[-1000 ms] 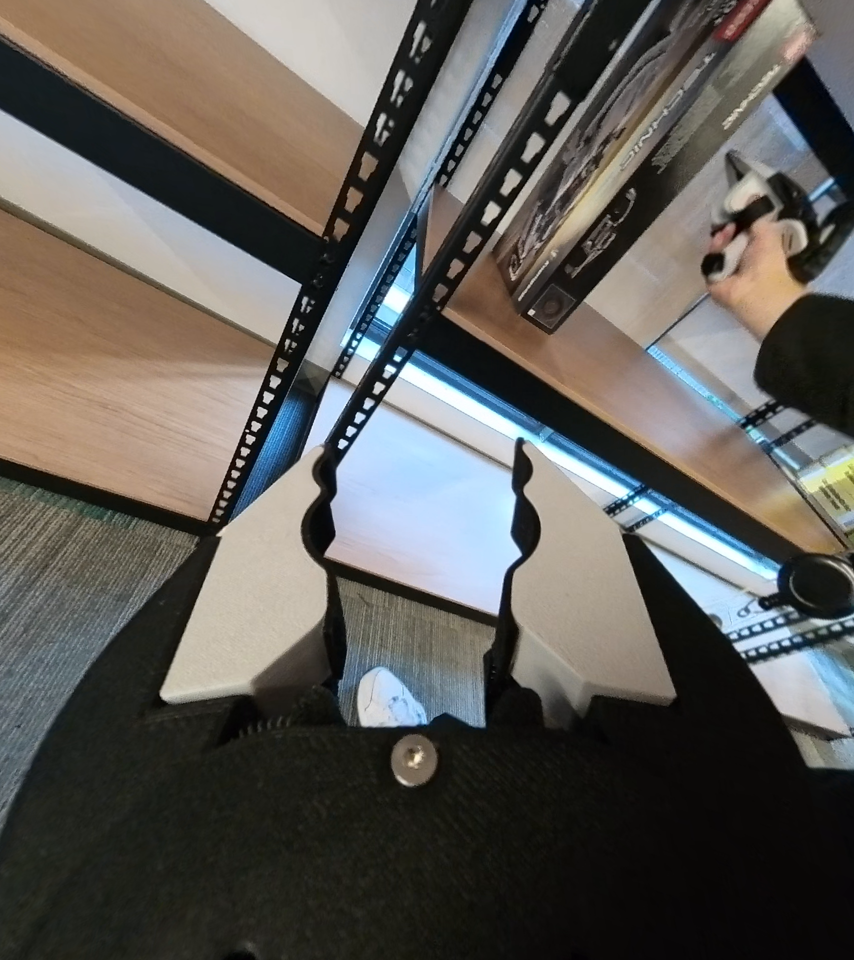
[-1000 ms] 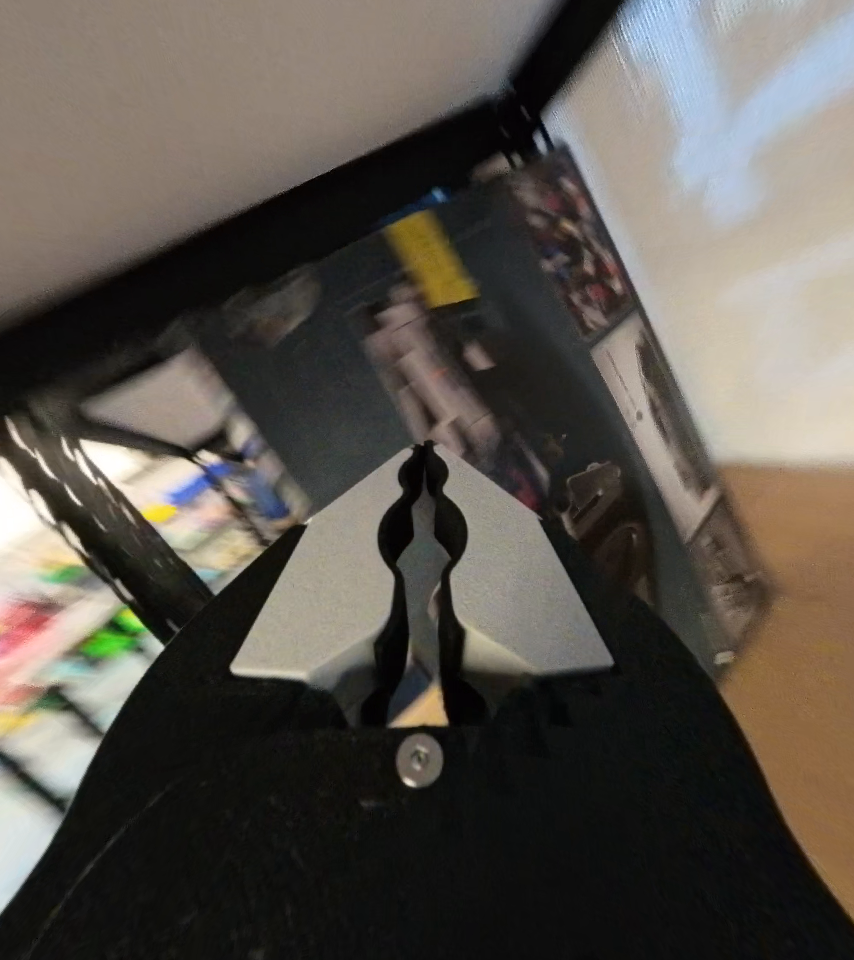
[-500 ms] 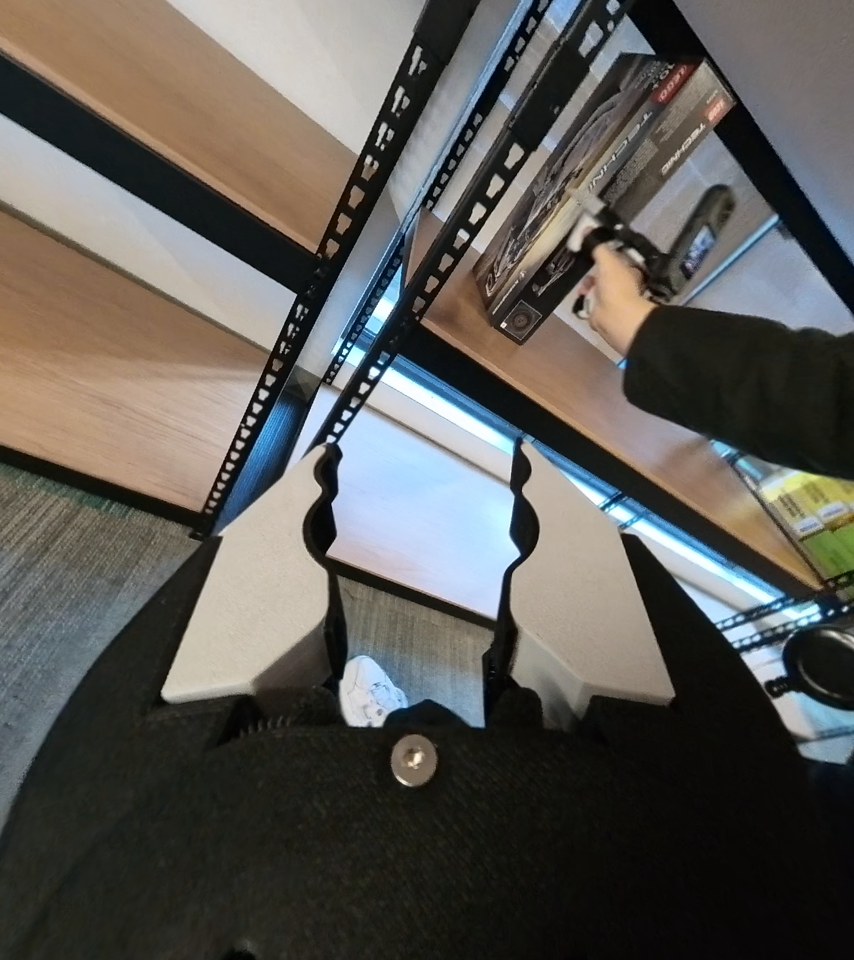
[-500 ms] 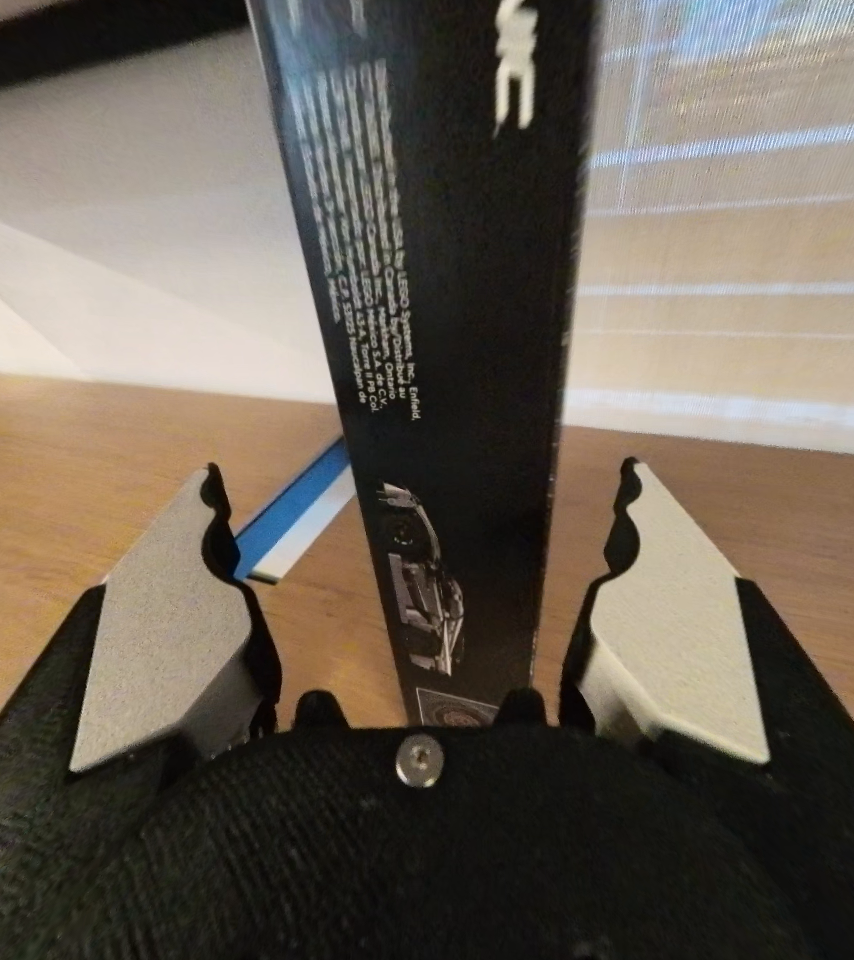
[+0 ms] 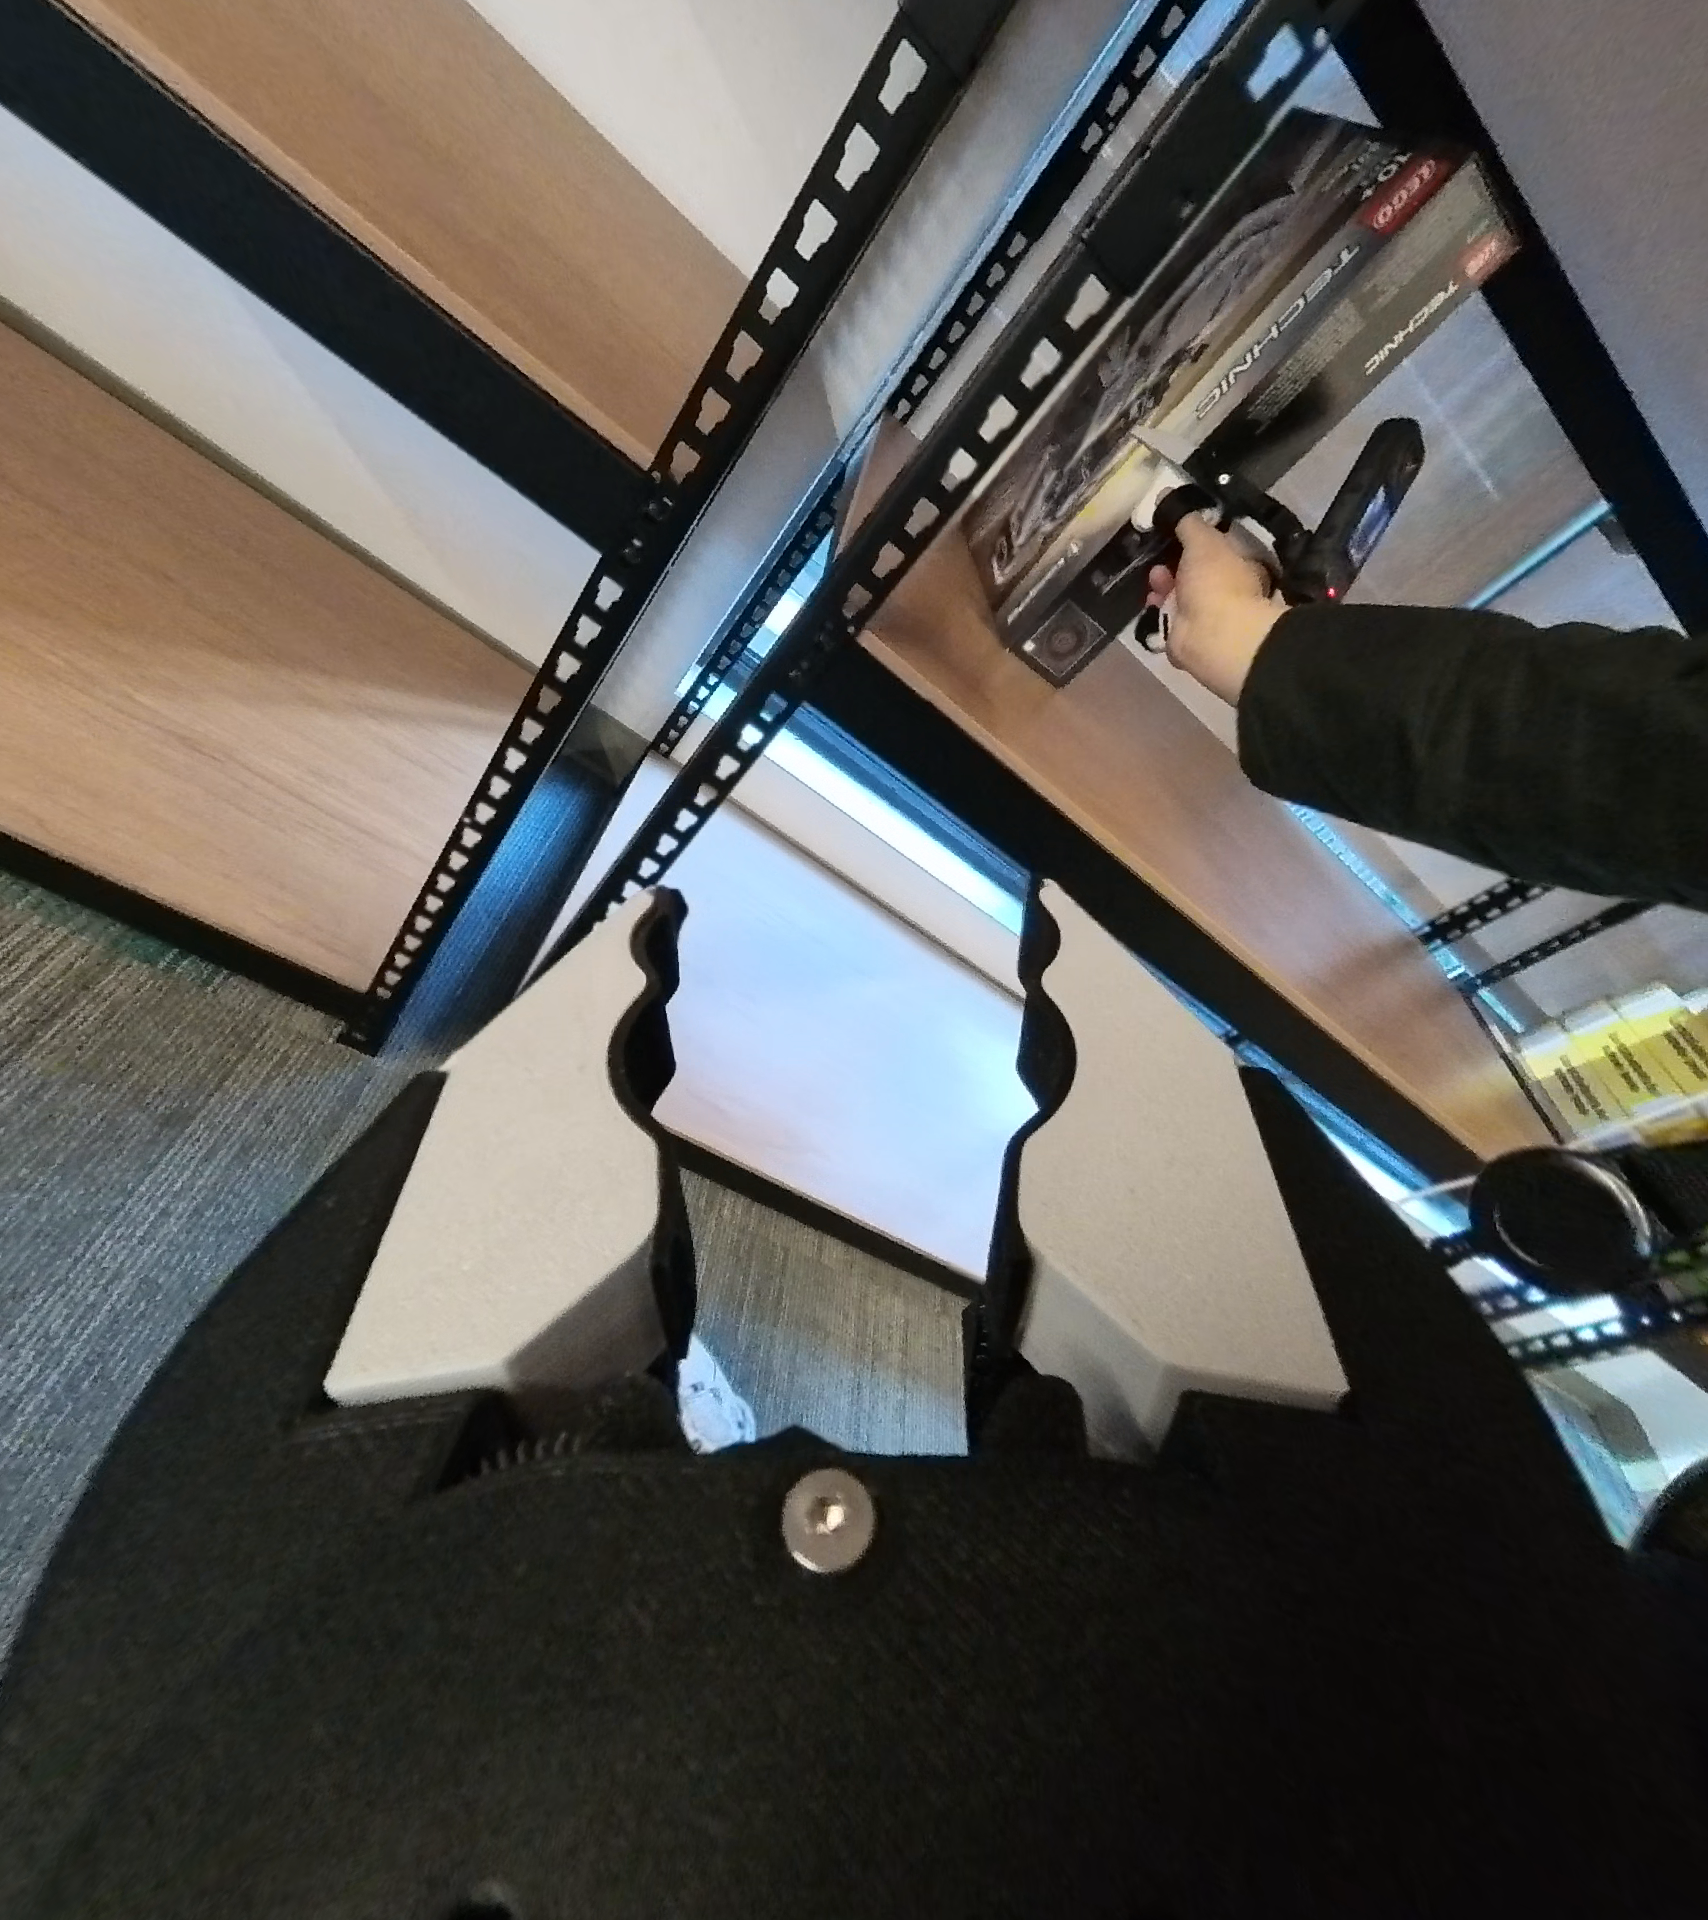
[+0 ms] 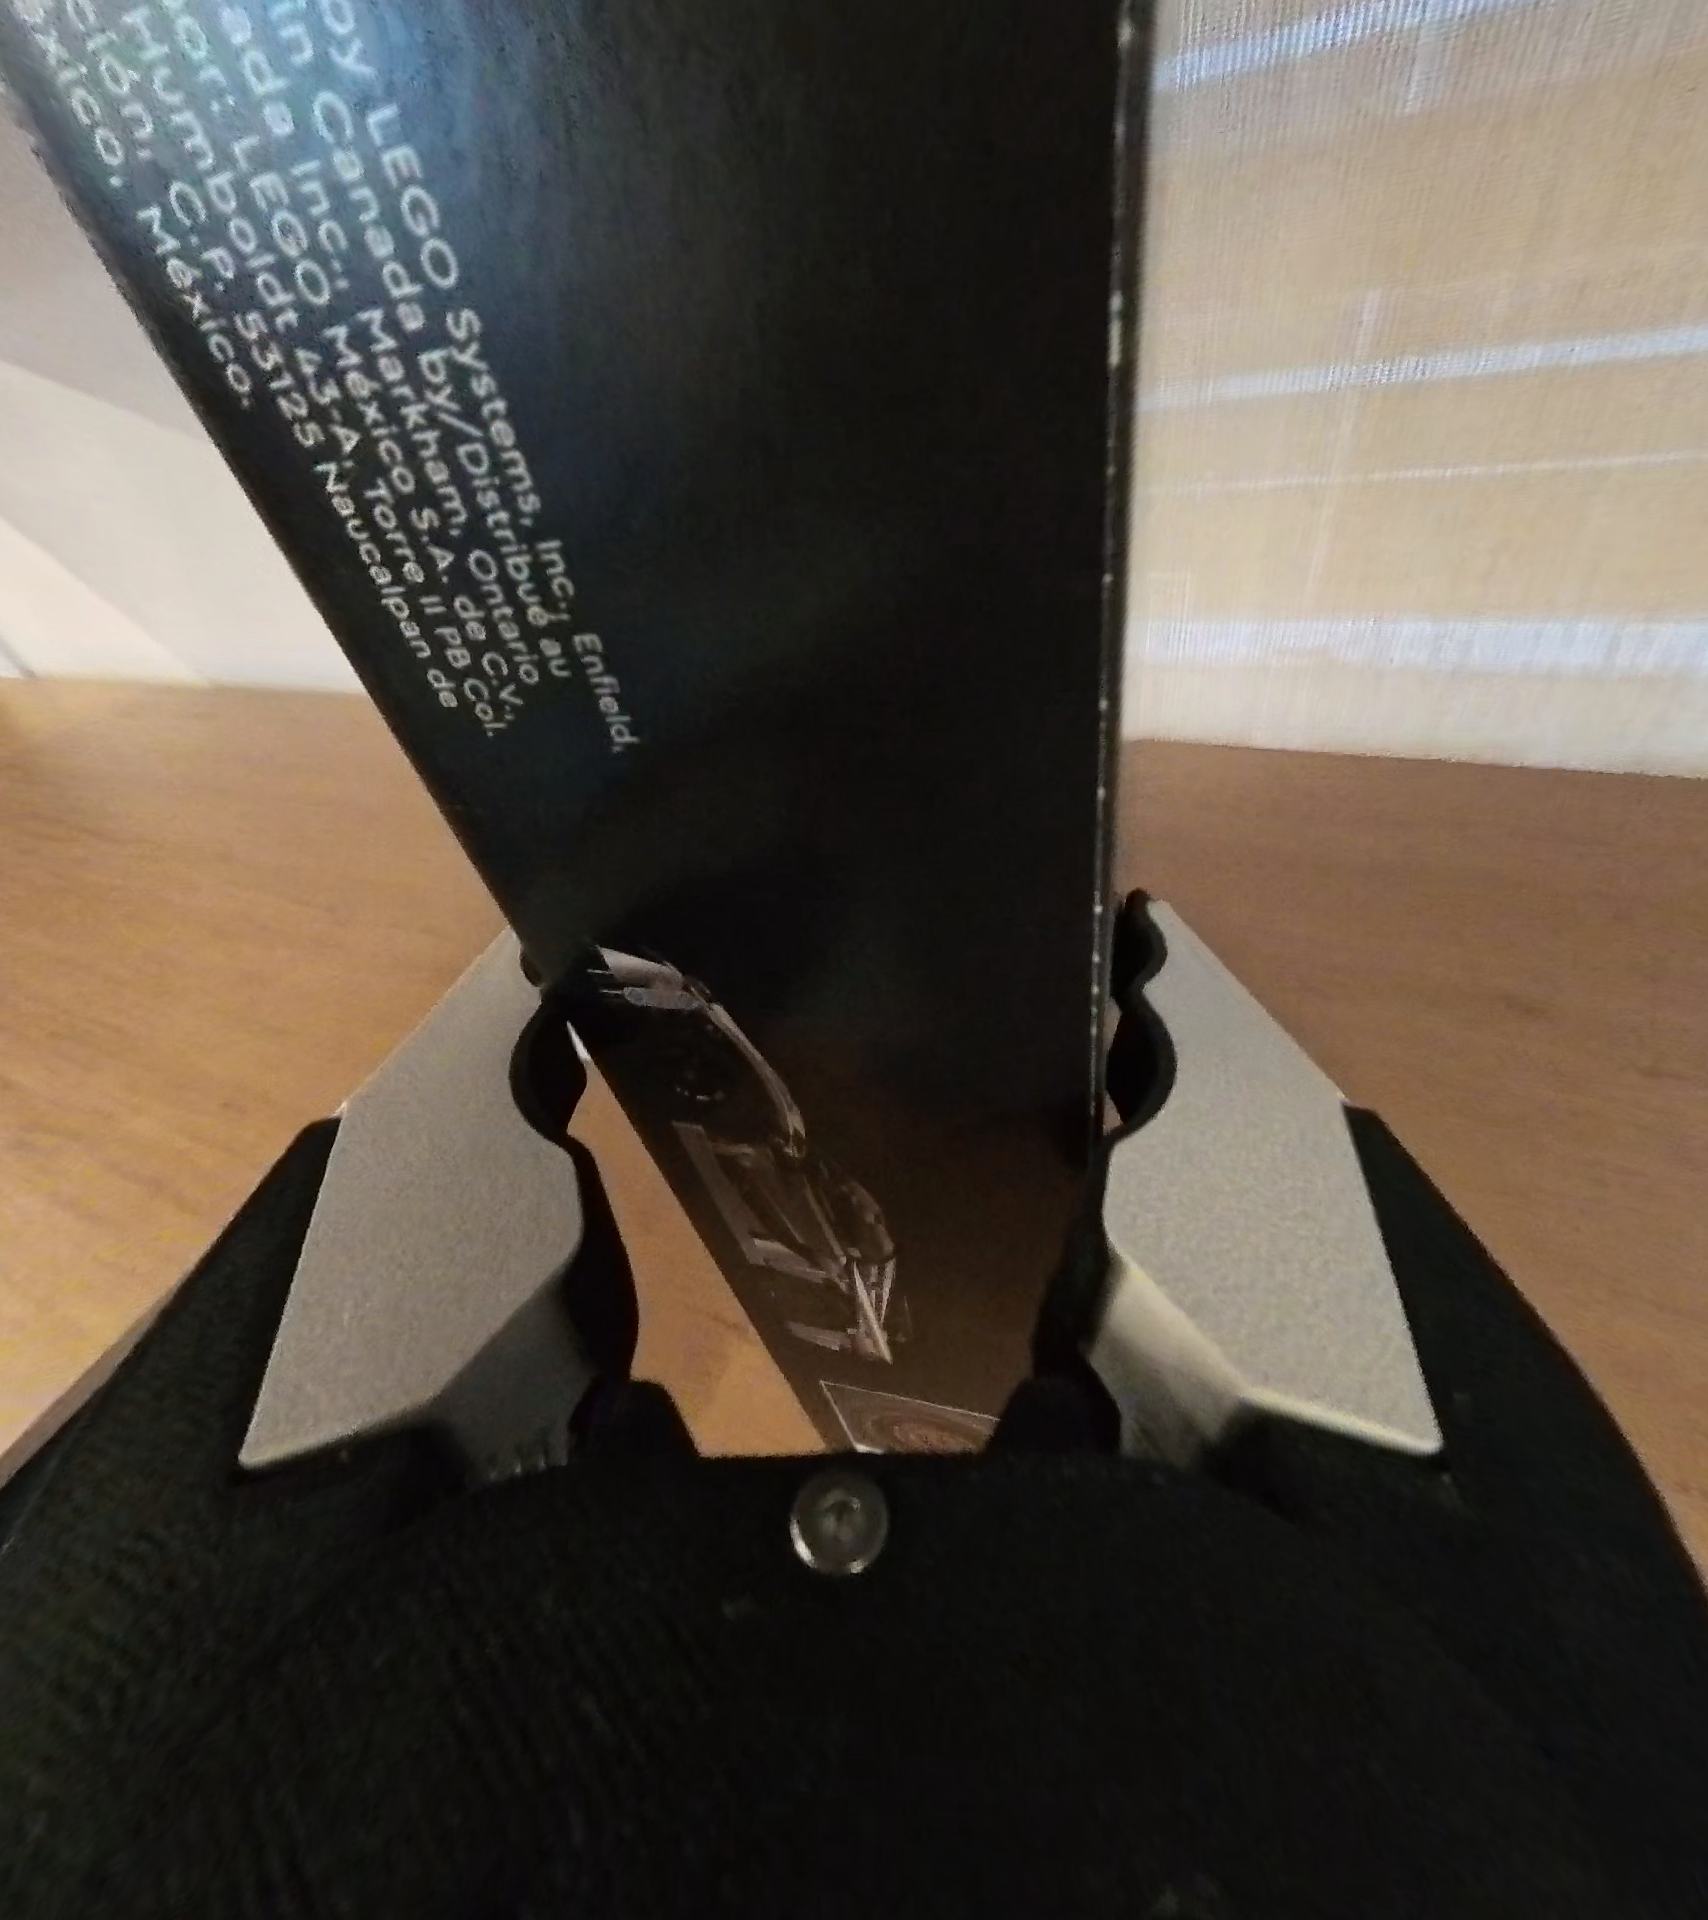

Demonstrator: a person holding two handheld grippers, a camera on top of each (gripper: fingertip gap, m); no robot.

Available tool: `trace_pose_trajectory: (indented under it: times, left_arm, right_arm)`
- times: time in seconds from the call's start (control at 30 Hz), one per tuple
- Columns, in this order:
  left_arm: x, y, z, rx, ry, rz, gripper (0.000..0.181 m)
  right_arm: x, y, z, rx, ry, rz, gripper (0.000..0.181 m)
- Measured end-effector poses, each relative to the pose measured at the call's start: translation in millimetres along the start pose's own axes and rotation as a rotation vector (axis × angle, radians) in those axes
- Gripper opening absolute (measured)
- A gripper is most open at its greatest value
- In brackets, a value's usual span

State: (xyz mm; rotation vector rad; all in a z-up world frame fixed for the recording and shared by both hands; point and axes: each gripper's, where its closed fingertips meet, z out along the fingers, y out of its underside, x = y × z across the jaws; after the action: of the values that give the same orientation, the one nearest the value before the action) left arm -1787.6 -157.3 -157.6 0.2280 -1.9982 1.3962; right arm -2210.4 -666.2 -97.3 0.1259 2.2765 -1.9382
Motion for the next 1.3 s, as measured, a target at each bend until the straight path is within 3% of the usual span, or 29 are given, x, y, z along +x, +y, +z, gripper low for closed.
trace_pose_trajectory:
  times: [0.27, 0.53, 0.83, 0.97, 1.07, 1.2, 1.3]
  left_arm:
    - [5, -7, 41, 0.013, -0.03, 0.004, 0.064]
    - [3, 16, 71, 0.005, -0.062, -0.026, 0.065]
    - [1, 26, 85, 0.008, -0.08, -0.056, 0.064]
    - [1, 25, 83, 0.008, -0.079, -0.036, 0.065]
    - [0, 23, 77, 0.024, -0.069, -0.018, 0.065]
    - [2, 19, 63, 0.036, -0.04, 0.024, 0.065]
    - [11, 9, 46, 0.058, -0.001, 0.042, 0.066]
  right_arm:
    - [-11, -7, 63, -0.014, 0.047, 0.008, 0.104]
    - [-29, -14, 129, -0.016, 0.139, 0.012, 0.104]
    - [-29, -18, 165, -0.028, 0.171, -0.027, 0.103]
    - [-28, -10, 156, -0.016, 0.123, 0.008, 0.102]
    - [-23, -13, 129, 0.045, 0.082, 0.025, 0.104]
    - [-23, -18, 69, 0.065, -0.005, -0.108, 0.103]
    - [-29, -25, 2, 0.053, -0.108, -0.174, 0.09]
